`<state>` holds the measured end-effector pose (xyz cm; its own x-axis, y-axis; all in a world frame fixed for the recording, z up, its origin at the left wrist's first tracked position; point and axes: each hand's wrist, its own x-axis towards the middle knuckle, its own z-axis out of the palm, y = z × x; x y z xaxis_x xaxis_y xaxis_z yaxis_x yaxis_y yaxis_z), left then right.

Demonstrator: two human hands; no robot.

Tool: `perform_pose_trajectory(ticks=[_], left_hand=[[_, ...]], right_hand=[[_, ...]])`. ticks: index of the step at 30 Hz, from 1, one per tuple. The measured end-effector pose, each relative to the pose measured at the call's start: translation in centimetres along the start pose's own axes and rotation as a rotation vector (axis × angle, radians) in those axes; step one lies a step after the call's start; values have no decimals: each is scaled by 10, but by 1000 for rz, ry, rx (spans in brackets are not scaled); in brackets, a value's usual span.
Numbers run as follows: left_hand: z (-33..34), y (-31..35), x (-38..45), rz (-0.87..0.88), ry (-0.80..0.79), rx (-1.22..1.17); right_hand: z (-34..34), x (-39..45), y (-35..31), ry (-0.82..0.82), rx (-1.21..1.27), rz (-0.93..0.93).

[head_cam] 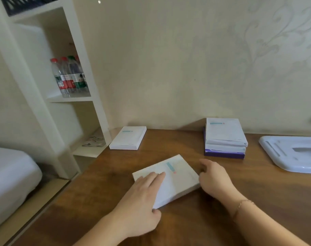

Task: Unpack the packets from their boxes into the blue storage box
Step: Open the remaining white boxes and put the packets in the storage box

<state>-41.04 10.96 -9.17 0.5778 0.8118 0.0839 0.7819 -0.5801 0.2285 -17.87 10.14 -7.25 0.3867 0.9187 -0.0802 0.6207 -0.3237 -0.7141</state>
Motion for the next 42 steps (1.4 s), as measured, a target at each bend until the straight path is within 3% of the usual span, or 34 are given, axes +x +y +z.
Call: perform_pose_trajectory(ticks=[5, 8, 12, 16, 19, 24, 26, 28, 30, 33, 35, 37, 42], left_hand=[[-4, 10, -53, 10, -26, -74], [-1, 26, -63, 34, 17, 18], [1, 46, -69, -24, -64, 42], [-7, 64, -61, 161, -102, 113], [0, 84, -51, 294, -175, 166], [9, 89, -61, 394, -98, 368], [5, 90, -70, 497, 58, 365], [0, 94, -82, 589, 351, 162], [-6, 95, -91, 575, 644, -214], [-14, 110, -101, 297, 900, -793], [-16, 125, -101, 53, 910, -1048], [-16, 134, -101, -64, 907, -1121], [-27, 145, -99, 61, 857, -1035]], right_hand=[[4, -45, 18, -136, -310, -159], [6, -72, 26, -122, -271, -208], [-4, -109, 39, -106, -161, -257], [-19, -148, 54, -51, -23, -379], [-21, -165, 58, -109, 7, -400], [-29, -162, 71, -68, -18, -397], [-36, -159, 75, -53, -36, -395], [-44, -157, 74, -92, 22, -430], [-50, -157, 68, -89, 122, -554], [-58, -162, 54, -18, 273, -729], [-63, -166, 45, -27, 407, -757], [-64, -169, 42, -98, 581, -713], [-65, -171, 48, -107, 698, -721]])
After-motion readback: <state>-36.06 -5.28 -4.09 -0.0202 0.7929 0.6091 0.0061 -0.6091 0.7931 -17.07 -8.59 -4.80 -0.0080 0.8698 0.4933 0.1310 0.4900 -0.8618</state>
